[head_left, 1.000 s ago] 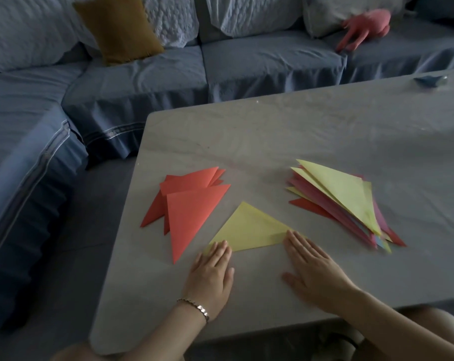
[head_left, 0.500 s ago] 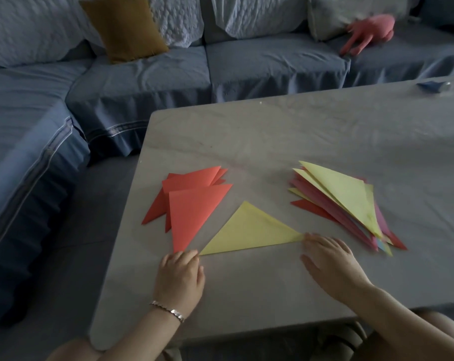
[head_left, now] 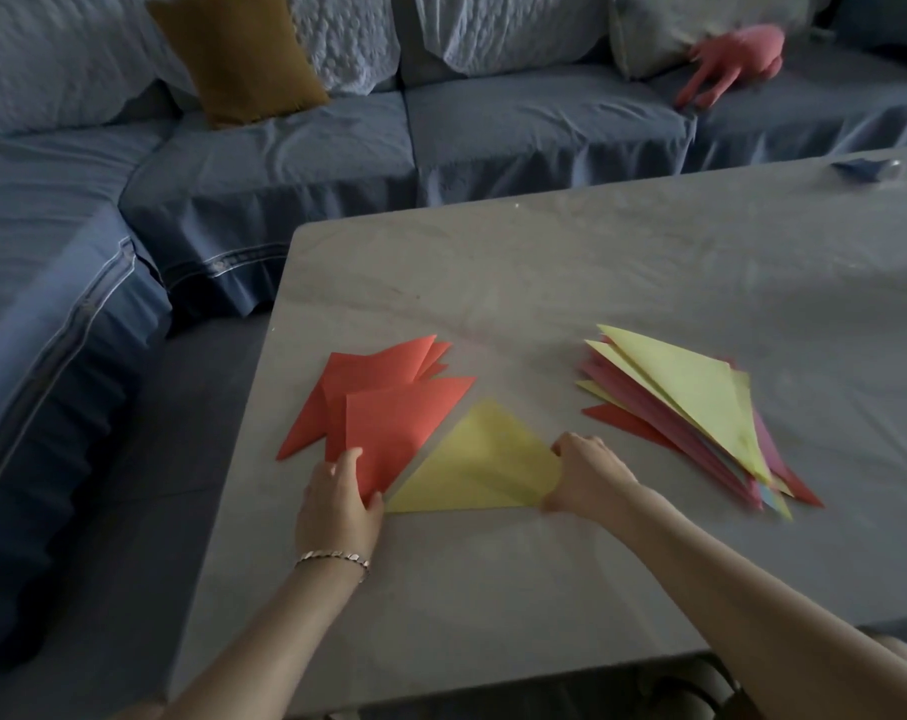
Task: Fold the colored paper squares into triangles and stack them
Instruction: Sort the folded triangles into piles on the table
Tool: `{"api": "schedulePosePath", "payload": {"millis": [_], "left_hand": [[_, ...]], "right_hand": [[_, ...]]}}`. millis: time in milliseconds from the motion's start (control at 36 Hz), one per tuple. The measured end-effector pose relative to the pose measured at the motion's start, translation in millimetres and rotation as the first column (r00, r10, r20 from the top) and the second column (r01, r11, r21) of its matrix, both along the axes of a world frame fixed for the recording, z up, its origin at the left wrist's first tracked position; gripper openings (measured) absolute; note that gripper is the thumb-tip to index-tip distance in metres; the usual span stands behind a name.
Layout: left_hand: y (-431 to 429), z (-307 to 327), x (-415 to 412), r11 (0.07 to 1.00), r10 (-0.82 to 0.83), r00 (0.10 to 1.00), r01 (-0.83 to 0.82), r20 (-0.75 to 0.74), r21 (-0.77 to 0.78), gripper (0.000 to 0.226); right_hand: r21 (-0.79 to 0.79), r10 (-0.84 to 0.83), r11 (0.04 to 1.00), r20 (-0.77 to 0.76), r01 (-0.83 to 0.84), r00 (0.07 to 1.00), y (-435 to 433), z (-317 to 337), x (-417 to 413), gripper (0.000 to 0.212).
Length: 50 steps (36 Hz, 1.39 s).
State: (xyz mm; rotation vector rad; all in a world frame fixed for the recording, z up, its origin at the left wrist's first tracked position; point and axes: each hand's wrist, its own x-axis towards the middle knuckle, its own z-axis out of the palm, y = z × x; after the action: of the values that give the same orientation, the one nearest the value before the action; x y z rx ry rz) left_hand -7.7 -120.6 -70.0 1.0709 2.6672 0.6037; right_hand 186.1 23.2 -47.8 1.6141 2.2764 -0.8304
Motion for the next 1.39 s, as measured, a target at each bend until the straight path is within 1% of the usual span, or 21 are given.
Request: {"api": "schedulePosePath", "payload": {"millis": [83, 139, 167, 222, 306, 389, 444, 500, 611, 667, 750, 833, 861, 917, 972, 1028, 1056, 1111, 1167, 1278, 1389], "left_hand": [[1, -2, 0, 0.998, 0.021, 0.998, -0.025, 0.061, 0.064, 0.052], [1, -3, -2, 0.993, 0.015, 0.997, -0.023, 0.071, 0.112, 0.048], [0, -2, -2, 0.989, 0.009, 0.997, -0.020, 0.076, 0.145, 0.046], [1, -1, -2, 0.980, -0.007, 0.996, -0.011, 0.086, 0.201, 0.044], [2, 0, 0, 0.954, -0.116, 0.992, 0.096, 0.052, 0.284, 0.042], [6, -1, 9, 0.918, -0.251, 0.968, 0.234, 0.010, 0.319, 0.043], [9, 2, 19, 0.888, -0.330, 0.944, 0.308, 0.007, 0.342, 0.046], [12, 5, 27, 0.864, -0.394, 0.919, 0.369, 0.003, 0.344, 0.047], [19, 5, 36, 0.857, -0.445, 0.896, 0.421, 0.013, 0.298, 0.046], [21, 5, 38, 0.865, -0.451, 0.892, 0.429, 0.028, 0.261, 0.046], [25, 0, 37, 0.883, -0.447, 0.893, 0.433, 0.047, 0.180, 0.046], [27, -7, 38, 0.899, -0.422, 0.906, 0.421, -0.017, 0.123, 0.049], [28, -10, 40, 0.903, -0.409, 0.910, 0.414, -0.060, 0.113, 0.049], [27, -12, 45, 0.890, -0.424, 0.893, 0.441, -0.149, 0.113, 0.048], [25, -9, 53, 0.832, -0.521, 0.818, 0.551, -0.244, 0.070, 0.047], [23, -9, 62, 0.752, -0.637, 0.718, 0.659, -0.281, -0.019, 0.047], [22, -11, 66, 0.717, -0.682, 0.680, 0.694, -0.270, -0.062, 0.045], [20, -17, 70, 0.678, -0.730, 0.641, 0.722, -0.235, -0.138, 0.047], [17, -24, 70, 0.669, -0.742, 0.635, 0.723, -0.216, -0.173, 0.049], [11, -27, 66, 0.667, -0.742, 0.618, 0.720, -0.259, -0.192, 0.048], [5, -27, 61, 0.691, -0.720, 0.638, 0.699, -0.275, -0.186, 0.048]], "right_hand": [[-0.009, -0.004, 1.000, -0.136, 0.003, 0.991, -4, -7, 8, 0.032], [0.029, -0.008, 0.999, -0.316, 0.018, 0.949, -6, -12, 16, 0.011], [0.035, -0.040, 0.998, -0.421, 0.060, 0.906, -6, -14, 22, 0.012], [0.043, -0.150, 0.974, -0.616, 0.222, 0.774, -2, -13, 35, 0.015], [0.083, -0.265, 0.867, -0.759, 0.492, 0.595, 12, 1, 58, 0.013], [0.097, -0.416, 0.721, -0.732, 0.687, 0.540, 31, 15, 77, 0.026], [0.101, -0.494, 0.651, -0.696, 0.752, 0.521, 41, 21, 86, 0.033], [0.109, -0.530, 0.645, -0.649, 0.756, 0.546, 45, 20, 93, 0.039], [0.208, -0.545, 0.663, -0.525, 0.719, 0.654, 46, 11, 101, 0.051], [0.328, -0.509, 0.656, -0.473, 0.680, 0.719, 41, 11, 102, 0.053], [0.447, -0.372, 0.689, -0.458, 0.571, 0.807, 27, 10, 96, 0.047], [0.481, -0.103, 0.786, -0.519, 0.390, 0.848, 8, 6, 79, 0.041], [0.497, 0.033, 0.820, -0.537, 0.284, 0.843, 1, 3, 73, 0.039], [0.548, 0.279, 0.836, -0.474, 0.032, 0.835, -11, -6, 60, 0.034], [0.472, 0.429, 0.845, -0.318, -0.251, 0.846, -25, -15, 45, 0.049], [0.385, 0.523, 0.820, -0.199, -0.424, 0.829, -37, -25, 30, 0.068], [0.384, 0.558, 0.791, -0.133, -0.476, 0.819, -41, -31, 25, 0.071], [0.411, 0.578, 0.750, -0.027, -0.518, 0.816, -48, -42, 20, 0.067], [0.397, 0.556, 0.763, -0.001, -0.510, 0.831, -51, -48, 19, 0.063], [0.347, 0.550, 0.766, 0.084, -0.542, 0.831, -52, -43, 20, 0.077], [0.340, 0.562, 0.757, 0.099, -0.559, 0.821, -50, -33, 21, 0.086]]}}
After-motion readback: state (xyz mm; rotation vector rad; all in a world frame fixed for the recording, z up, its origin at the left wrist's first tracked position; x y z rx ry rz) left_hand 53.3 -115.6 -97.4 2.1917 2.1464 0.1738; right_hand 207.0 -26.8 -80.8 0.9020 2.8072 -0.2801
